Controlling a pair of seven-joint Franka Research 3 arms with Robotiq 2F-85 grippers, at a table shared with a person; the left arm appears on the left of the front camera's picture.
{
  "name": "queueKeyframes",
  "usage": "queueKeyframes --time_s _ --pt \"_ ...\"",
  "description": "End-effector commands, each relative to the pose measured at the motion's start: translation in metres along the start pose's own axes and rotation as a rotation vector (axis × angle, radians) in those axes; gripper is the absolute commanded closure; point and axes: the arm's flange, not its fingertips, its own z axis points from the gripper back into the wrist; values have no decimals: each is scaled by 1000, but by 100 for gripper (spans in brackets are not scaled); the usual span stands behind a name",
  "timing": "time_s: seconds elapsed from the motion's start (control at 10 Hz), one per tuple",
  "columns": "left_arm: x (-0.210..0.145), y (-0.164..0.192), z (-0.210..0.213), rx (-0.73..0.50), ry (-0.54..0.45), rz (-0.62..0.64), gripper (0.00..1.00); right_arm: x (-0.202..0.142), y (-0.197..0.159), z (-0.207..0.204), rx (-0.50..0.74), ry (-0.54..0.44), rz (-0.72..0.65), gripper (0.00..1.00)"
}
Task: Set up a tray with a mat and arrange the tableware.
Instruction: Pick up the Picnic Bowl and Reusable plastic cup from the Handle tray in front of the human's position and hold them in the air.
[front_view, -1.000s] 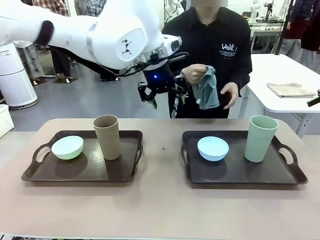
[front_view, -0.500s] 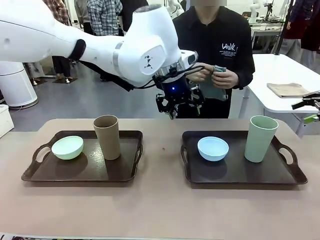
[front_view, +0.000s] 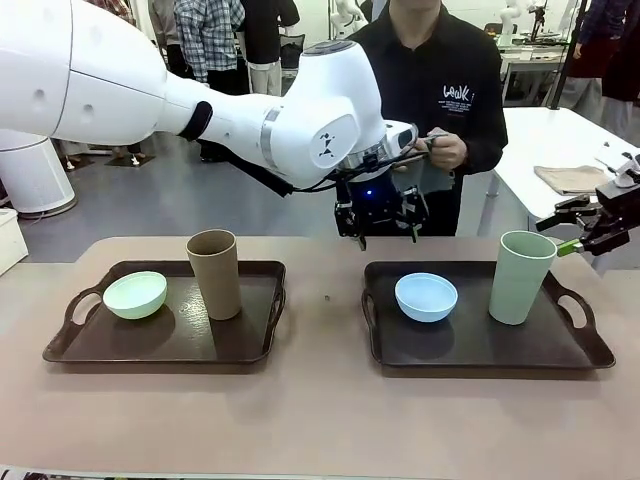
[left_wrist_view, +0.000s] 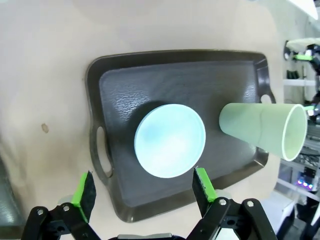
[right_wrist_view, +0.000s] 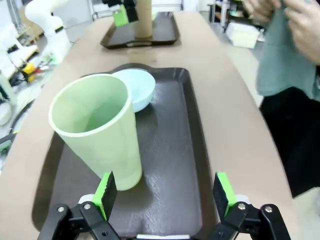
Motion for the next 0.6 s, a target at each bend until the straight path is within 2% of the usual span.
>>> queueKeyframes --time_s 0.0,0.1,0.3,0.4,0.5 --pt "3 -6 7 -3 -14 30 0 2 7 6 59 5 -14 0" --pt "3 -3 9 -6 -11 40 0 3 12 10 53 1 -18 0" --pt "3 -5 5 -12 -8 2 0 21 33 6 7 75 -39 0" --pt "3 -5 5 -12 -8 2 0 -1 10 5 48 1 -7 0" --pt "3 -5 5 -12 -8 2 0 -1 10 5 48 1 -7 0"
